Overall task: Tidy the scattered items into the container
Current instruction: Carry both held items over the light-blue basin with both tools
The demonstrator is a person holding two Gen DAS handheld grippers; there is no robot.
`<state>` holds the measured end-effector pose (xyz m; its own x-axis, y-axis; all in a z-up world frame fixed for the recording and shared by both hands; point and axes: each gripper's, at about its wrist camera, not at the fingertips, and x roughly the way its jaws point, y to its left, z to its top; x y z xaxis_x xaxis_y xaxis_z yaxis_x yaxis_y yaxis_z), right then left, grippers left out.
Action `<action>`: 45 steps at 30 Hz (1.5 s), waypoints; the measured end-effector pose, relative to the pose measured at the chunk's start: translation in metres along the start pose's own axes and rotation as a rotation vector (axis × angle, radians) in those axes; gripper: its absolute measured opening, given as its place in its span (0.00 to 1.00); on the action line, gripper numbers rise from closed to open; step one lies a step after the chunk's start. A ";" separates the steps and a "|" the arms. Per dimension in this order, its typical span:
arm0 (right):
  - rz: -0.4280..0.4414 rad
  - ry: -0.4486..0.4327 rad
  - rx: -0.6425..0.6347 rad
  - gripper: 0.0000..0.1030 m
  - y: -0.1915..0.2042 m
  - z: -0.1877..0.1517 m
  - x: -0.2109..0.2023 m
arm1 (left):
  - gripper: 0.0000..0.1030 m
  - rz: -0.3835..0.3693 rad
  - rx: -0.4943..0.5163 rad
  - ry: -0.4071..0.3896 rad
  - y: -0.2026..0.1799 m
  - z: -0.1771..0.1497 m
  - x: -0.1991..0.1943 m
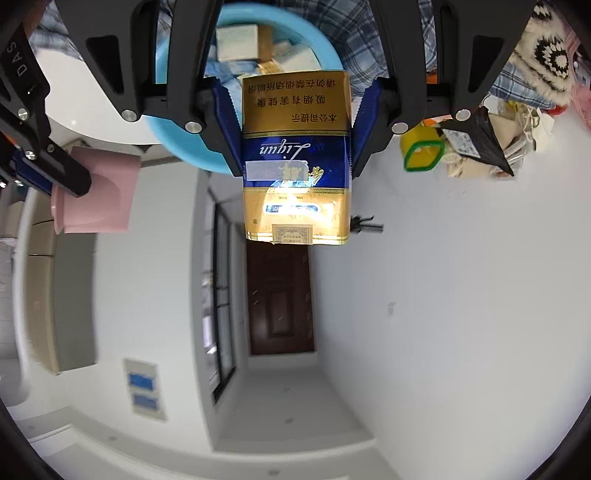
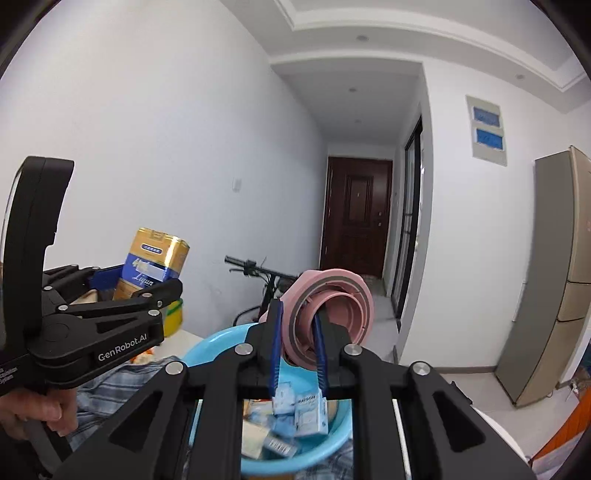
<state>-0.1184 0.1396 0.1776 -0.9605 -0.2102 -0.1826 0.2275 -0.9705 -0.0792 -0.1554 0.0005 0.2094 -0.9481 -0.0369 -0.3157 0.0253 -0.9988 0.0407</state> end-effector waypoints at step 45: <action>0.101 0.693 0.110 0.14 -0.067 0.057 0.220 | 0.55 -0.039 0.029 0.614 0.013 0.034 0.206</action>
<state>-0.3538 0.1513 0.1986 -0.6040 -0.2119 -0.7683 0.2576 -0.9642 0.0634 -0.3610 -0.0190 0.1775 -0.5923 -0.0199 -0.8055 -0.0227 -0.9989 0.0414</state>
